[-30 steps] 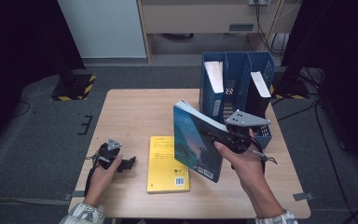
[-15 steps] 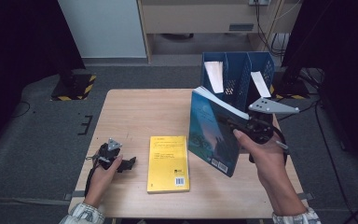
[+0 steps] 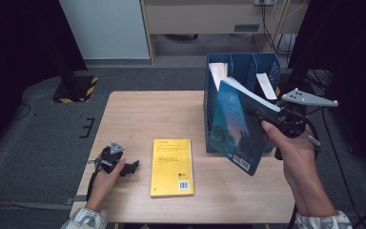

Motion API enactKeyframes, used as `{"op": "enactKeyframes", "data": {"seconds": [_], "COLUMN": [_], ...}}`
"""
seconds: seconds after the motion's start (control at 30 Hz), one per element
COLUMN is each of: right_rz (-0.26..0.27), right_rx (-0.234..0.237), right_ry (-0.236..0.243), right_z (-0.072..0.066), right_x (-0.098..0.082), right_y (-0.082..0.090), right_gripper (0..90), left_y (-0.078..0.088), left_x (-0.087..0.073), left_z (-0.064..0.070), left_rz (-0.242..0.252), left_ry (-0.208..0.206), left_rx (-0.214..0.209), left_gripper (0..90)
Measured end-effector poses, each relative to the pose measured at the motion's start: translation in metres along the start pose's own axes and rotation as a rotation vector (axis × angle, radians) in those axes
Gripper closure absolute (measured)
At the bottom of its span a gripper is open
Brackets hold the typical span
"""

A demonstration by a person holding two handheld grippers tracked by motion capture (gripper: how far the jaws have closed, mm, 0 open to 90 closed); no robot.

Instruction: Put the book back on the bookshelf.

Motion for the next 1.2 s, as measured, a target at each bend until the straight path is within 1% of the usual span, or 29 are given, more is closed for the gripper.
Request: {"op": "enactKeyframes", "data": {"seconds": [0.13,0.23,0.33,0.4,0.63,0.77,0.9,1.03,1.2], "right_rz": [0.002,-0.008,-0.017,-0.024,-0.034,-0.039,-0.050,-0.056,-0.060], "right_rx": [-0.032,-0.067,-0.090,-0.122,-0.186,-0.226,-0.263,-0.289,-0.306], "right_ry": [-0.004,-0.012,-0.015,-0.023,-0.029,-0.033,-0.007,-0.007,-0.024], "right_z": [0.012,0.023,0.031,0.038,0.050,0.056,0.060,0.065,0.070], "right_x": [0.003,0.005,0.005,0.006,0.017,0.023,0.027,0.028,0.027], "right_y": [0.003,0.006,0.006,0.004,-0.004,-0.014,-0.028,-0.041,-0.055], "right_gripper": [73.7,73.7,73.7,73.6,73.7,73.6,73.7,73.7,73.7], "left_y": [0.000,0.000,0.000,0.000,0.000,0.000,0.000,-0.001,-0.001], "left_x": [0.000,0.000,0.000,0.000,0.000,0.000,0.000,0.000,0.000], "left_z": [0.000,0.000,0.000,0.000,0.000,0.000,0.000,0.000,0.000], "left_rz": [0.000,-0.001,-0.002,-0.003,-0.004,-0.004,-0.004,-0.004,-0.004], "left_ry": [0.000,-0.004,-0.005,-0.004,-0.005,-0.005,-0.005,-0.004,-0.005], "left_rx": [-0.001,0.000,-0.001,-0.002,-0.005,-0.005,-0.005,-0.006,-0.006], "left_gripper": [0.4,0.2,0.0,0.0,0.0,0.0,0.0,0.0,0.0]}}
Point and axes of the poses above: each handheld gripper's, and its own axes: y roughly backward along the jaws, x roughly out of its top, z roughly to its right, the point moved 5 cm from there along -y, roughly forward along the jaws, and after that the axes turned 7 degrees about -x, right-handed, at the moved point
